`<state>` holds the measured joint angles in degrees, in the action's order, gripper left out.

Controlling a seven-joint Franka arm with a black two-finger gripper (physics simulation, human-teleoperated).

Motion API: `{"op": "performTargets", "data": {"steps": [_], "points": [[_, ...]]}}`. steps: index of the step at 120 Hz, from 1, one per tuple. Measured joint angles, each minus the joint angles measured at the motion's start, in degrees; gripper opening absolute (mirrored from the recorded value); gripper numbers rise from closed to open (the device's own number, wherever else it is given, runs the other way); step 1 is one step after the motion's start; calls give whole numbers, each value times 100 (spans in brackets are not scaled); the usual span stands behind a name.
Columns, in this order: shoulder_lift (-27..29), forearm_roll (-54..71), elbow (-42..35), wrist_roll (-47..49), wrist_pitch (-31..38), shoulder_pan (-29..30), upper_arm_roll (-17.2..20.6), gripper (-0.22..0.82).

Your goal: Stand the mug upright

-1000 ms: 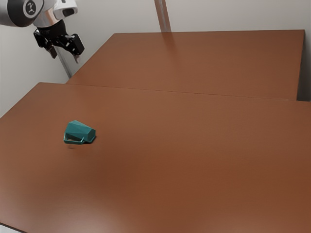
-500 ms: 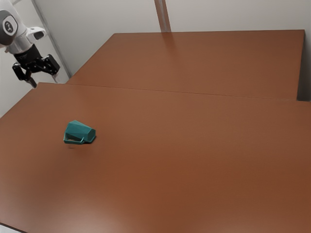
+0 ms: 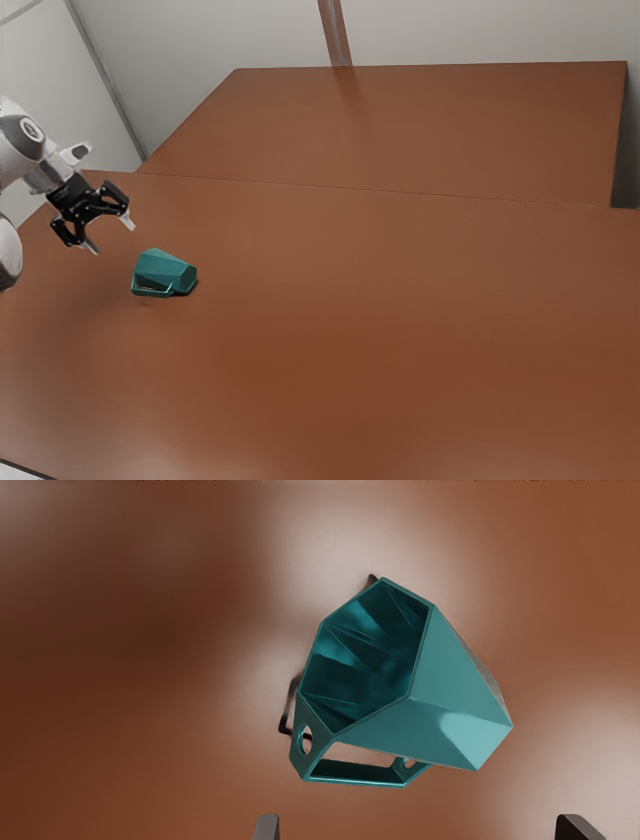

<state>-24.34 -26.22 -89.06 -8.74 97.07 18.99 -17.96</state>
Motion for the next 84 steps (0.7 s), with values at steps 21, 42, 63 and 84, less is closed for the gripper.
{"op": "performTargets", "data": {"steps": [21, 42, 63, 84], "points": [[-393, -532, 159, -311, 12, 44, -9, 60], [-771, -885, 440, -583, 27, 109, -14, 60], [-1041, -1179, 630, -822, 38, 147, -7, 60], [-1081, -1664, 473, -997, 0, 149, 1, 60]]}}
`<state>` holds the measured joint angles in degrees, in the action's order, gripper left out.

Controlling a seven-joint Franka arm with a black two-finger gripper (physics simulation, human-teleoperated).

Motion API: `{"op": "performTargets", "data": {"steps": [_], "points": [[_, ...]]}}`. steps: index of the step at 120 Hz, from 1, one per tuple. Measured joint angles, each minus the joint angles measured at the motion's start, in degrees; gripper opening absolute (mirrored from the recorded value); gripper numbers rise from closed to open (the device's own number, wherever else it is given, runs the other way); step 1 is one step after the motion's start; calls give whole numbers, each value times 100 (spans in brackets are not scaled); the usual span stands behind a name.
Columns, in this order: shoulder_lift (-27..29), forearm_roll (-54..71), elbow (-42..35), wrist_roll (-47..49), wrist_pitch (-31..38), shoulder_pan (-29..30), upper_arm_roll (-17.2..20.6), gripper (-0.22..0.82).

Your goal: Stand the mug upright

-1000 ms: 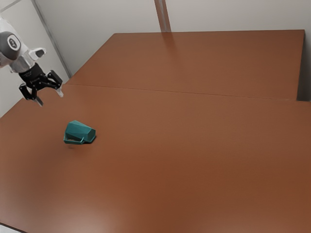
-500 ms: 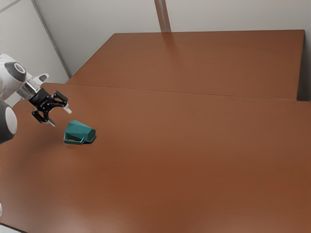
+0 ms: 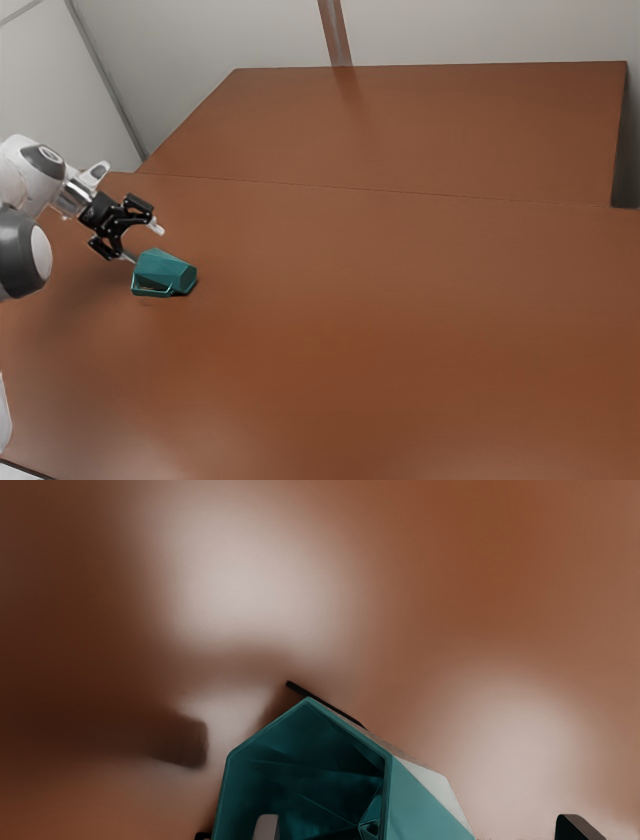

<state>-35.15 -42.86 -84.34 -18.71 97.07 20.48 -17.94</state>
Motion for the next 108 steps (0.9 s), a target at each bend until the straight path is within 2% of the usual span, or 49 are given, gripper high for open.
{"op": "performTargets", "data": {"steps": [24, 46, 62, 85, 108], "points": [[4, -255, -154, -137, -122, -7, 24, 59], [2, -297, -158, -226, -251, -7, 28, 15], [12, -313, -160, -269, -301, -8, 48, -3], [98, -304, -122, -261, -334, -63, 108, -13], [477, -50, -166, -183, -345, -299, 173, -15]]}}
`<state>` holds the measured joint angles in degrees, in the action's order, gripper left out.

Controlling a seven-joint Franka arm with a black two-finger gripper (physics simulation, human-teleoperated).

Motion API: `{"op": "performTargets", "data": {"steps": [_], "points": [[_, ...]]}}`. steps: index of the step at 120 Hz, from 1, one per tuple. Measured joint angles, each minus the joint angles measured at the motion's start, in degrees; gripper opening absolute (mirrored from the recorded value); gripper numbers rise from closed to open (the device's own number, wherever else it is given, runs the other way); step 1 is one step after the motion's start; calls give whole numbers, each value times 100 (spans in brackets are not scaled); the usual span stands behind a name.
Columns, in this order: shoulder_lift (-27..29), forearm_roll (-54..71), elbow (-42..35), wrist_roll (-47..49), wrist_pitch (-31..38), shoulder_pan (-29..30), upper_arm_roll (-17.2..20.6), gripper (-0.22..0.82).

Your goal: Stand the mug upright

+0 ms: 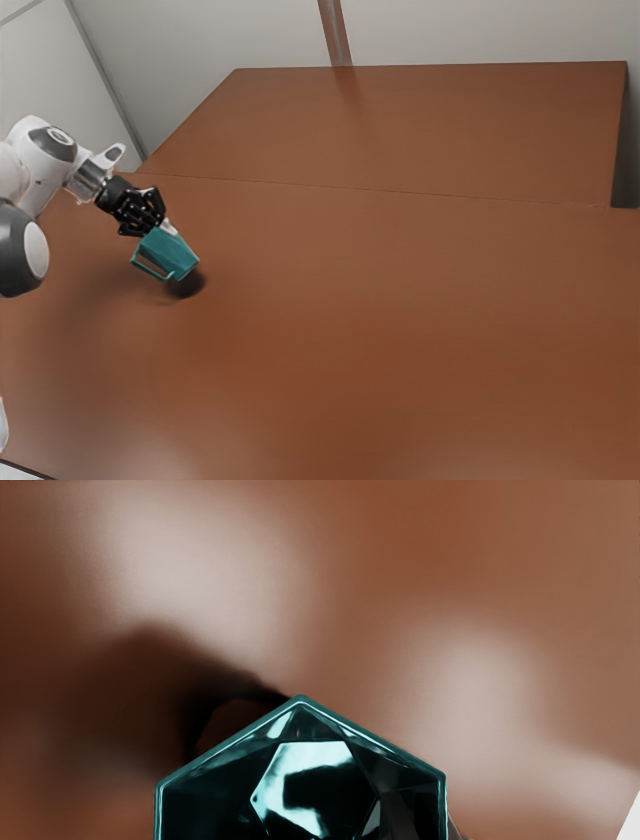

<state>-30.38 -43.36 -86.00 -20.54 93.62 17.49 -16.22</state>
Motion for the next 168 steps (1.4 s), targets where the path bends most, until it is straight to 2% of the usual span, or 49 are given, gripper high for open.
{"op": "performTargets", "data": {"steps": [20, 44, 68, 80, 97, 114, 137, 168], "points": [[552, 829, -211, 119, 200, -413, 251, -16], [1666, 2787, -1299, 507, 1242, -881, 1172, -16], [2687, 4303, -2813, 1225, 2433, -1233, 1733, -16], [2933, 4626, -3213, 1647, 2796, -1323, 1959, -16], [3033, 4805, -3629, 2202, 3238, -1643, 2061, -16], [2743, 4861, -3682, 2644, 3615, -1965, 2069, -16], [2455, 4878, -3666, 3098, 3908, -1173, 2068, -16], [2240, 4844, -3680, 3539, 4122, -1243, 2077, -18]]}}
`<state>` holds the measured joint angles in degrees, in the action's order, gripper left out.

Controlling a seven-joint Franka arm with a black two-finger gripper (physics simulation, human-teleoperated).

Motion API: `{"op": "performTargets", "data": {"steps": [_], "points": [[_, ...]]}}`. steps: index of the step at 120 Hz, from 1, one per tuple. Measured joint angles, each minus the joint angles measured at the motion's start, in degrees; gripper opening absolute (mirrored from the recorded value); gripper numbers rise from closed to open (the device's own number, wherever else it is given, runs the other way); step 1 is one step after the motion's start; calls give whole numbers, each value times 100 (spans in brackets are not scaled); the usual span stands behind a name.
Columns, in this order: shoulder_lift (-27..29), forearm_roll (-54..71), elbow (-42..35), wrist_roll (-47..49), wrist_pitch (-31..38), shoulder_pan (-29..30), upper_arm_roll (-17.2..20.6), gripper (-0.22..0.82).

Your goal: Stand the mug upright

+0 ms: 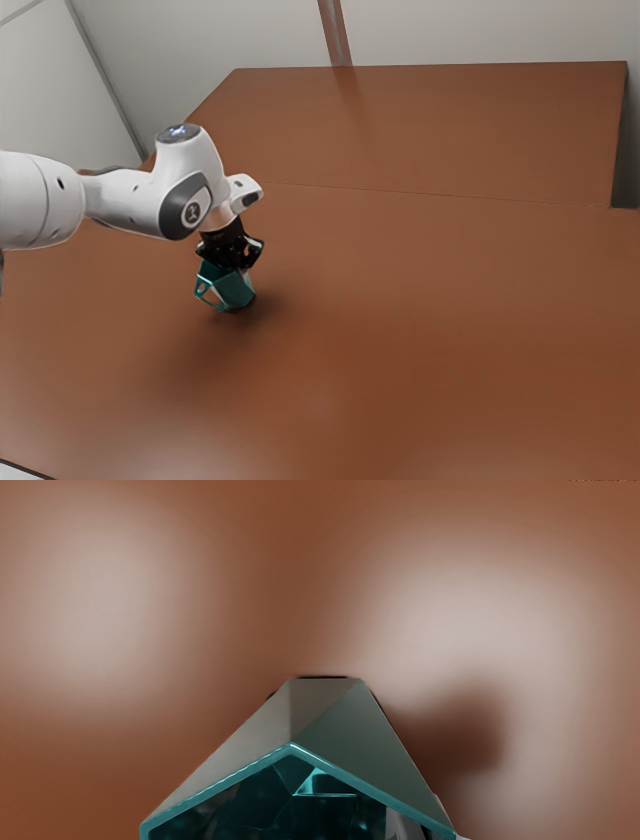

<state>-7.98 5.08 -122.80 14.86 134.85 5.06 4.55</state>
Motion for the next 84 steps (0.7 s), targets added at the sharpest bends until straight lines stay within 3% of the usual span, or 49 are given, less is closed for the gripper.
{"op": "performTargets", "data": {"steps": [12, 33, 48, 61, 84], "points": [[-60, 8, 7, 143, 34, -5, -1, -18], [135, 2, 31, 273, -5, 1, 2, 21], [504, 12, 63, 344, -197, -5, 2, 39], [895, 15, 117, 394, -411, 36, 49, 47], [1010, 38, 1127, 309, -1315, 28, 164, 55]]}}
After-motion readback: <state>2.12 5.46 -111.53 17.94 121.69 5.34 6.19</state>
